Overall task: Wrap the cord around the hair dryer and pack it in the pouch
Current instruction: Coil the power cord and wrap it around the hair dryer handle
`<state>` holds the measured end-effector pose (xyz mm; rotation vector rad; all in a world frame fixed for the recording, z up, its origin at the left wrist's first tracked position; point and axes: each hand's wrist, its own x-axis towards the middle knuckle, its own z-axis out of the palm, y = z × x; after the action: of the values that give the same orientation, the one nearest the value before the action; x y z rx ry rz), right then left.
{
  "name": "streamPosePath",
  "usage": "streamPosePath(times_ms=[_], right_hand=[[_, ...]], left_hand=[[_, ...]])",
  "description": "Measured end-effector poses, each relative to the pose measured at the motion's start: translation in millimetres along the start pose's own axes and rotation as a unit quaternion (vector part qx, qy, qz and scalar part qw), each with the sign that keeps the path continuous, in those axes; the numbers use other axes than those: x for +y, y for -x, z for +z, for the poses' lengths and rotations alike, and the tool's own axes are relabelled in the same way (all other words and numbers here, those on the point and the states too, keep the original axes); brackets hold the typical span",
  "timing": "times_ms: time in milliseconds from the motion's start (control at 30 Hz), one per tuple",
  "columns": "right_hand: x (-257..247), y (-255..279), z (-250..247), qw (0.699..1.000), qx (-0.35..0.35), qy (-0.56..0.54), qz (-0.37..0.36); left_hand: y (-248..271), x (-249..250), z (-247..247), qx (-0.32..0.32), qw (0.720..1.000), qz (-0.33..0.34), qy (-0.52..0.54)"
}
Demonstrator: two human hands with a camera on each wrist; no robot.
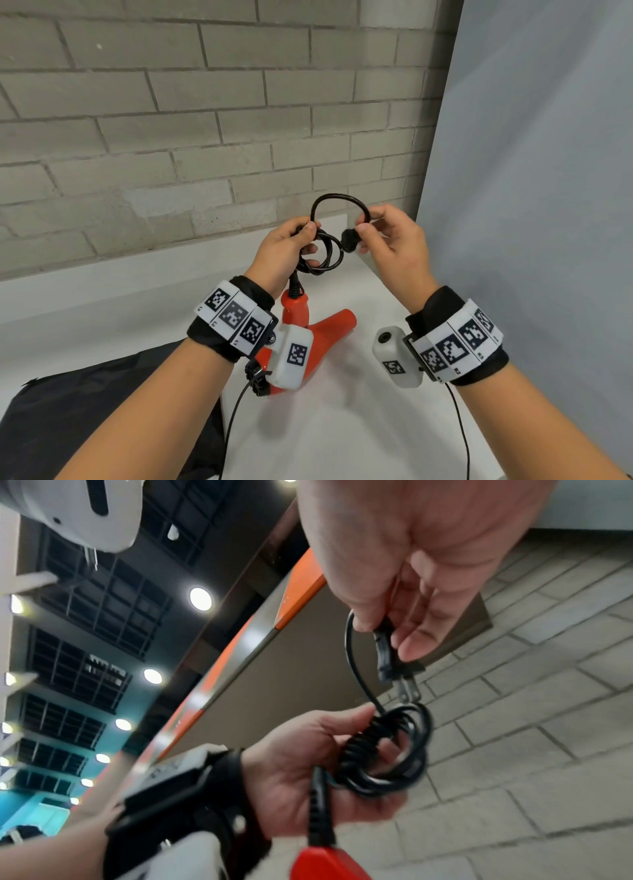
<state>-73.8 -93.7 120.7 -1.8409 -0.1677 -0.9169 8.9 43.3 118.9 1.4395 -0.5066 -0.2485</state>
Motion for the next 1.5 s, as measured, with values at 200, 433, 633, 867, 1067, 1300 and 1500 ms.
streamPosePath(times_ms=[200,433,633,867,1067,1300,1500], right_hand=[[-7,4,15,0.997,-0.020,-0.067,0.028],[14,14,30,0.977,-0.048,0.201,-0.041],[26,12,36,0.992,0.025,0.127,-0.013],[37,12,19,0.987,-0.142,0.025,0.064],[58,23,8,0.975,-0.167,0.116,0.086],[51,2,-4,0.977,-0.039,0.187,0.092],[38,-16,-11,0.966,0.030,0.255,0.034]], left_hand=[[-3,-3,1,0.010,1.000,0.006,-0.025],[3,-3,8,-0.055,0.998,-0.006,-0.004],[11,0,13,-0.139,0.990,-0.003,-0.010],[7,0,3,-0.129,0.988,-0.026,0.086],[5,1,1,-0.082,0.996,-0.016,0.043],[9,1,4,-0.081,0.996,-0.007,-0.032],[11,3,8,-0.090,0.996,-0.022,0.008]])
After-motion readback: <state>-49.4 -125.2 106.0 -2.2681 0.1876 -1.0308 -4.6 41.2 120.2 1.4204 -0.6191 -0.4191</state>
